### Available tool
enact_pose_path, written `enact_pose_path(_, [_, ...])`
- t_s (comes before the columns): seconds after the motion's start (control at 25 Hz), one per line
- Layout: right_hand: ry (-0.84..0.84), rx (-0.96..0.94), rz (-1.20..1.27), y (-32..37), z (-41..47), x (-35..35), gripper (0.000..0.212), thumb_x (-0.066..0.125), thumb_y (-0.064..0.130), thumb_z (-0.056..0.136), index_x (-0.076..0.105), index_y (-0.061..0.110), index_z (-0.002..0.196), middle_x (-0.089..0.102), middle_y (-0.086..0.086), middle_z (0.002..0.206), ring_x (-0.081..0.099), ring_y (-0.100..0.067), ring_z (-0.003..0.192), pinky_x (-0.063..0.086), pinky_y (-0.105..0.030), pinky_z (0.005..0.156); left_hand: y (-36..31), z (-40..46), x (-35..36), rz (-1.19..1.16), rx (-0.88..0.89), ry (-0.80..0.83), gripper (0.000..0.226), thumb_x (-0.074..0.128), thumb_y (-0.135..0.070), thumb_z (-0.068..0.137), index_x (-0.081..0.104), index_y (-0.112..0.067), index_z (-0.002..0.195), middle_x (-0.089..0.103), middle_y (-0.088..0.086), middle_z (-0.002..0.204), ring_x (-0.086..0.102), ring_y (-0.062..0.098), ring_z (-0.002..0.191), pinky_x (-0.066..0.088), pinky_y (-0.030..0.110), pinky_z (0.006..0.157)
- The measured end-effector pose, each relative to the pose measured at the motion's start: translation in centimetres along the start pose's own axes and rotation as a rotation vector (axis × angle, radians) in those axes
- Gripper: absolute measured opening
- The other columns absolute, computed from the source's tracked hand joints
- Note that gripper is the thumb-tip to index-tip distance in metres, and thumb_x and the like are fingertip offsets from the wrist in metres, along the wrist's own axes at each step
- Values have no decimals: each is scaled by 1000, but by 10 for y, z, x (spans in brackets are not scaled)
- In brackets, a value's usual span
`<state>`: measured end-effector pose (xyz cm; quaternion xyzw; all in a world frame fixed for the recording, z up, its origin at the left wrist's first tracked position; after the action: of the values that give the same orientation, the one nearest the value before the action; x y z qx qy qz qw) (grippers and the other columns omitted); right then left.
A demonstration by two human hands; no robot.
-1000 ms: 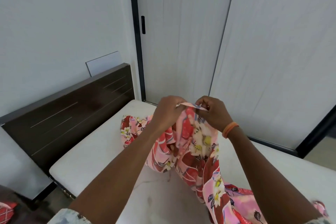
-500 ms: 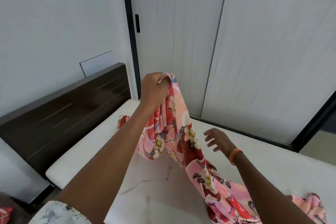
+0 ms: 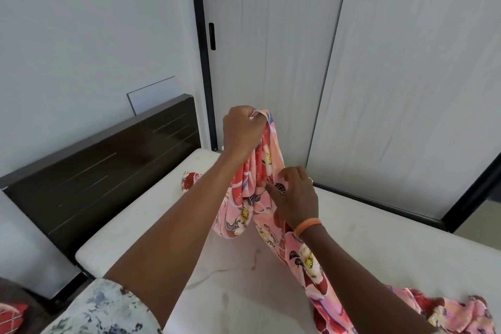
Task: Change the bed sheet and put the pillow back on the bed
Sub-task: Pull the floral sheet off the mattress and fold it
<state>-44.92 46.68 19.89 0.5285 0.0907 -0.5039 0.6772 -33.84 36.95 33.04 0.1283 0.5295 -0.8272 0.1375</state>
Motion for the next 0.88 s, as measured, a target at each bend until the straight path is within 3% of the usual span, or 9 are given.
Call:
enact_pose_path(0.16, [-20,142,3,-21,11,4,21,63,36,91,52,20,100,51,7,92,56,-18,84,49,-30,69,-4,3,-9,-16,9,-16,38,57,-25,93,63,0,65,62,21,67,66,30,67,56,40,62])
enact_pose_path(0.4, [129,200,-2,-51,-3,20,24,55,38,95,64,16,92,68,-2,84,62,-19,73,52,-30,67,-6,6,-21,-47,-19,-56,43,56,-32,96,54,-17,56,53,4,56,58,16,57,44,22,55])
enact_pose_path(0.52, [250,280,-31,-79,-16,34,26,55,33,97,69,13,106,73,-7,95,64,-20,73,58,-34,76,-7,7,-25,-87,-43,-92,41,56,-31,97,53,-19,57,55,4,59,57,14,59,46,22,58])
enact_pose_path(0.6, [325,399,16,-93,-28,38,28,54,28,99,67,11,117,72,-10,106,61,-19,77,53,-30,82,-9,10,-27,-95,-55,-108,39,55,-32,98,57,-16,62,62,10,68,60,14,63,48,21,61])
enact_pose_path(0.68, [322,554,206,-95,-33,35,28,53,28,100,67,10,115,72,-12,107,62,-22,82,50,-31,87,-8,13,-29,-60,-33,-101,40,55,-32,97,62,-8,67,65,15,72,62,19,63,51,27,62])
enact_pose_path(0.76, [218,684,450,-92,-24,25,26,52,28,100,70,11,94,72,-12,94,65,-22,79,55,-35,83,3,16,-27,48,-23,-52,40,55,-30,97,66,0,73,64,17,68,60,24,60,52,33,61])
enact_pose_path(0.88, [43,737,775,-67,17,-11,32,48,24,96,69,7,79,71,-15,80,66,-25,71,54,-40,76,43,20,-18,157,-167,5,28,51,-22,97,66,-4,82,63,9,72,60,17,63,51,33,63])
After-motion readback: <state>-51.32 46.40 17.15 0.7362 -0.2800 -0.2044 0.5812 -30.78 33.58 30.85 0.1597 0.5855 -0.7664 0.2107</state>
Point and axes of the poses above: each hand's wrist, its own z-axis towards the middle knuckle, its own x-axis out of the palm, y = z × x, the point moved 3 cm from there along z, towards the middle knuckle
